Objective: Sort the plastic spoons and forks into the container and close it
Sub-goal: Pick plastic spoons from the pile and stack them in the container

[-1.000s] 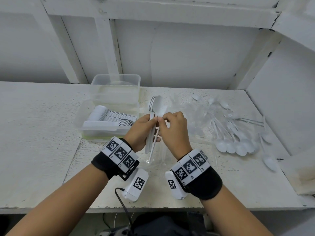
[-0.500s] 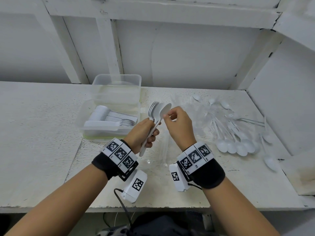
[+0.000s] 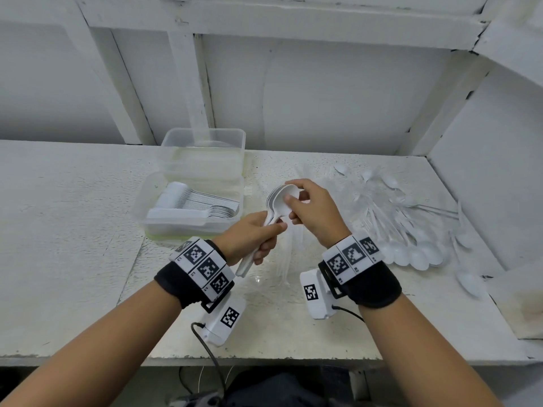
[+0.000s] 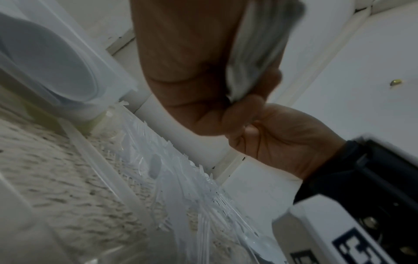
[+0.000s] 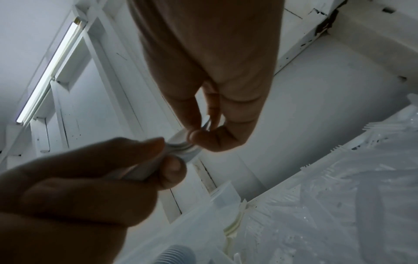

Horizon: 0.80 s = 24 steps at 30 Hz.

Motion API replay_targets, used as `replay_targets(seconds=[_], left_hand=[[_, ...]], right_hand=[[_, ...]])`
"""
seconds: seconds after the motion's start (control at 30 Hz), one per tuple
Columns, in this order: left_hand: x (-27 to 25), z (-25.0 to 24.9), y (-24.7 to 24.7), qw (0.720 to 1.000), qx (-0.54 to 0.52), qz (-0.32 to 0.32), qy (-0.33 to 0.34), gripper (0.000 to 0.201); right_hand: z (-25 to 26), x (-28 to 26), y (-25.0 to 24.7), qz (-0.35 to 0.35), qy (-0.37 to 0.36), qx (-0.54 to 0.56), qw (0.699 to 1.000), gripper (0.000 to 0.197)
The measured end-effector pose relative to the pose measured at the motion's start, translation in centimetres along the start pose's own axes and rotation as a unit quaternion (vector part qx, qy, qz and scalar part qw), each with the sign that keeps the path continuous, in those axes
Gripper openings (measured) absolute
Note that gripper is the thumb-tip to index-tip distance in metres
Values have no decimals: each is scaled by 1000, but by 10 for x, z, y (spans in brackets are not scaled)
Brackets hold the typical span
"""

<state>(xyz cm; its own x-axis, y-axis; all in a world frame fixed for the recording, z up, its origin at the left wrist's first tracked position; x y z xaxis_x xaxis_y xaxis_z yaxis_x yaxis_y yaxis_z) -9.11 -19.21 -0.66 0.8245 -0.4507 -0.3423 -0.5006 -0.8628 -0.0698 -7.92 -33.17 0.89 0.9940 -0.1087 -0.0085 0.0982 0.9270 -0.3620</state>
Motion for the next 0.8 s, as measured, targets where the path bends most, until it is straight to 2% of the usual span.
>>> replay_targets(seconds=[0.1, 0.27, 0.33, 0.4, 0.47, 0.6, 0.63, 0.73, 0.8], left_hand=[[-3, -4, -4, 999, 35, 32, -16, 18], [-6, -6, -13, 991, 106, 77, -29, 20], [-7, -6, -15, 986, 152, 62, -32, 22], [-8, -5, -18, 982, 189, 24, -19, 26], [-10, -6, -22, 965, 262, -10, 11, 26], [-12, -6, -34, 890, 448, -57, 59, 24], [-12, -6, -37, 882, 464, -54, 60, 25], [-12, -5, -41, 880, 470, -41, 59, 22], [-13, -5, -43, 868, 488, -45, 74, 23]], right_hand=[[4, -2, -2, 40, -25, -1, 999, 29], [8, -1, -12, 113, -11, -11, 993, 15], [10, -1, -15, 144, -12, -26, 989, 15], [12, -1, -19, 143, -23, -35, 989, 14], [11, -1, -23, 117, -39, -31, 992, 14], [5, -1, -28, 90, -64, -51, 993, 21], [4, -1, -27, 93, -75, -82, 989, 21], [2, -1, -22, 93, -135, -189, 968, 19], [2, 0, -20, 92, -179, -251, 947, 26]])
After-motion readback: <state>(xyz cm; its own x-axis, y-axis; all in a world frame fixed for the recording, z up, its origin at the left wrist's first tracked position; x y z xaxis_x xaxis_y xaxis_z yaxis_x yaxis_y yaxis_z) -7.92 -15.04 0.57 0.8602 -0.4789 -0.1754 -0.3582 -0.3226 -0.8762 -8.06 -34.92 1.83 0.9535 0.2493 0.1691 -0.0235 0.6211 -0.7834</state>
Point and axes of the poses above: each hand's wrist, its own x-axis towards the middle knuckle, its own y-axis out of the palm, z = x × y, the point moved 1 cm from there along x, towards the middle knuckle, and after that the axes turned 3 degrees about -z, right-handed, at the moved point
